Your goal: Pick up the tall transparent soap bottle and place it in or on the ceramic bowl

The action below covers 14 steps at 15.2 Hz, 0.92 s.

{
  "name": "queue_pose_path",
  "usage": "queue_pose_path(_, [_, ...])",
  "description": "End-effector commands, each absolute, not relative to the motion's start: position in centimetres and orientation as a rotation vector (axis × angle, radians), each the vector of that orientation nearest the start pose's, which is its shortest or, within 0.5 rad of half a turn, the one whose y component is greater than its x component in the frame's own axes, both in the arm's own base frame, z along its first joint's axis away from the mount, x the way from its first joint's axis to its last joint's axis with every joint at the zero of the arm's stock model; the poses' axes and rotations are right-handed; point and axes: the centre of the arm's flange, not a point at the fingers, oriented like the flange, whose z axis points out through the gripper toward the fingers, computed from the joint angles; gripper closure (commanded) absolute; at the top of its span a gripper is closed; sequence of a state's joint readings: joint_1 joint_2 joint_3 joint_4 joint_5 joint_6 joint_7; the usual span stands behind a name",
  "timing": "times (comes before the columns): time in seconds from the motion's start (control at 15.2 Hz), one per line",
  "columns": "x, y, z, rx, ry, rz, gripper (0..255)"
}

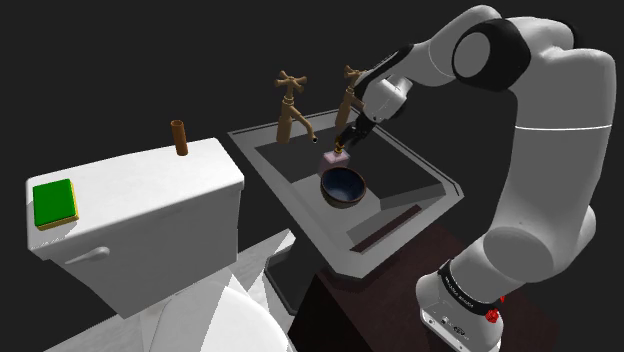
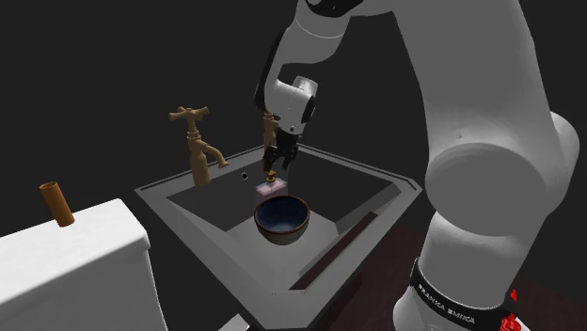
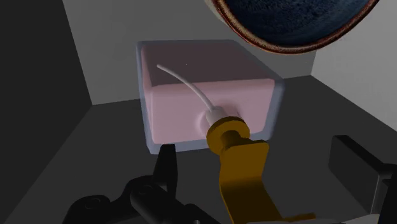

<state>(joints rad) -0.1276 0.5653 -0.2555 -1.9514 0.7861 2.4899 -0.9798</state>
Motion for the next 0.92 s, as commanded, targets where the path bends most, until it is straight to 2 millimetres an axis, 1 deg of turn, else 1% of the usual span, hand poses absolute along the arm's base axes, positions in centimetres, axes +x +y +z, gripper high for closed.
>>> queue_pose_path(0.0, [57.5,-22.7,18.3,-2.876,-0.007,-0.337,0])
queue_pose_path(0.2, [57.9,-22.3,16.6,-2.876,-0.007,-0.337,0])
queue_pose_path(0.73, [57.9,-22.3,16.6,-2.876,-0.007,-0.337,0])
queue_pose_path(0.79, [58.0,-22.2,16.4,-2.876,-0.007,-0.337,255])
queue_pose_path(0.86, [57.8,-22.1,16.4,-2.876,-0.007,-0.337,255])
